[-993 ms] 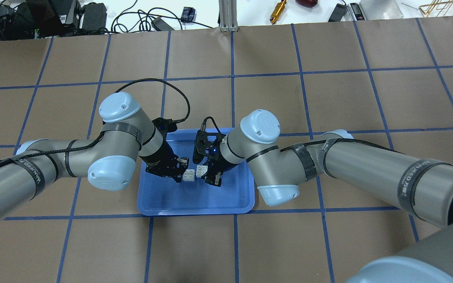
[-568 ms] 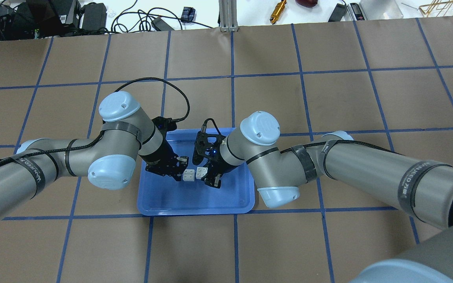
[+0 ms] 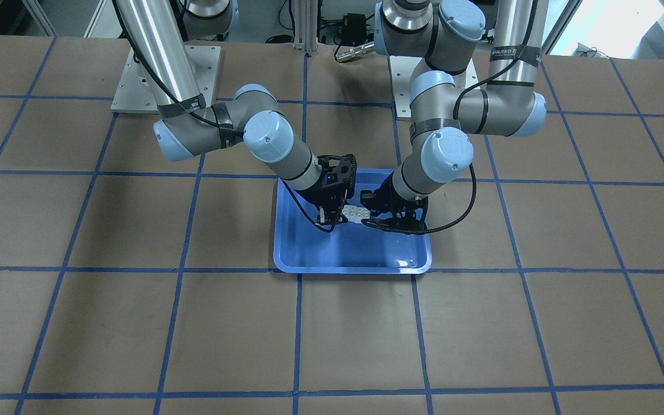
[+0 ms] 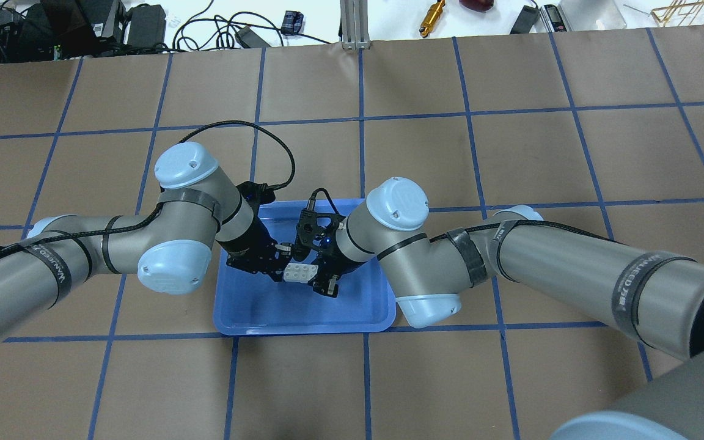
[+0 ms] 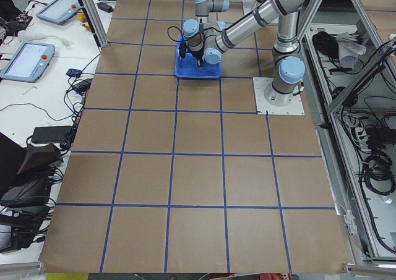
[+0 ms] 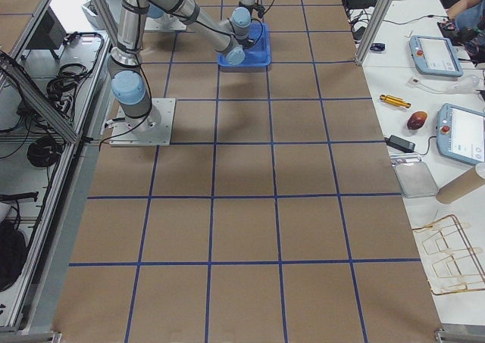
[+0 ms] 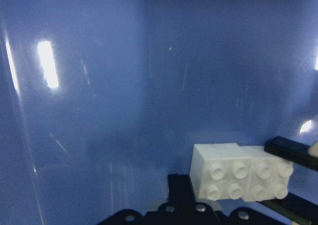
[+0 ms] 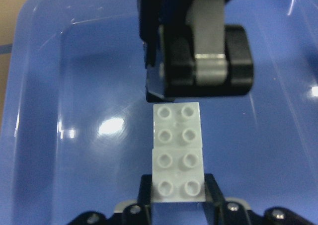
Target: Assemble white blocks and place on blue tray
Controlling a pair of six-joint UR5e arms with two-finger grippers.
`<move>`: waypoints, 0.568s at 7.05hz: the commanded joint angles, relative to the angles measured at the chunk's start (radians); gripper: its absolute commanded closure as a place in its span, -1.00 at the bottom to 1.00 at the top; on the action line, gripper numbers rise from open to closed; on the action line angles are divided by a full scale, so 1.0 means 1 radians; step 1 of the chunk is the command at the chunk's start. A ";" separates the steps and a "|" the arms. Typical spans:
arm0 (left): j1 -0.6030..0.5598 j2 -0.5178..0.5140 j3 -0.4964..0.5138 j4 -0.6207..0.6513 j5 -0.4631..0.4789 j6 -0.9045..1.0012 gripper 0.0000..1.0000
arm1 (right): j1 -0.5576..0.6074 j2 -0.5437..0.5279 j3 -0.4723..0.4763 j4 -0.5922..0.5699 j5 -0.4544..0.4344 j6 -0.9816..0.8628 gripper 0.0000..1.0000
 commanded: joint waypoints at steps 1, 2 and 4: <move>0.000 0.000 0.000 -0.001 0.000 0.000 1.00 | 0.002 -0.001 0.001 0.000 0.000 0.019 -0.48; 0.000 0.001 0.000 0.001 0.000 0.000 1.00 | 0.002 -0.001 0.001 0.000 0.001 0.021 -0.78; 0.000 0.001 0.000 -0.001 0.000 0.000 1.00 | 0.000 -0.010 -0.005 0.000 -0.002 0.118 -1.00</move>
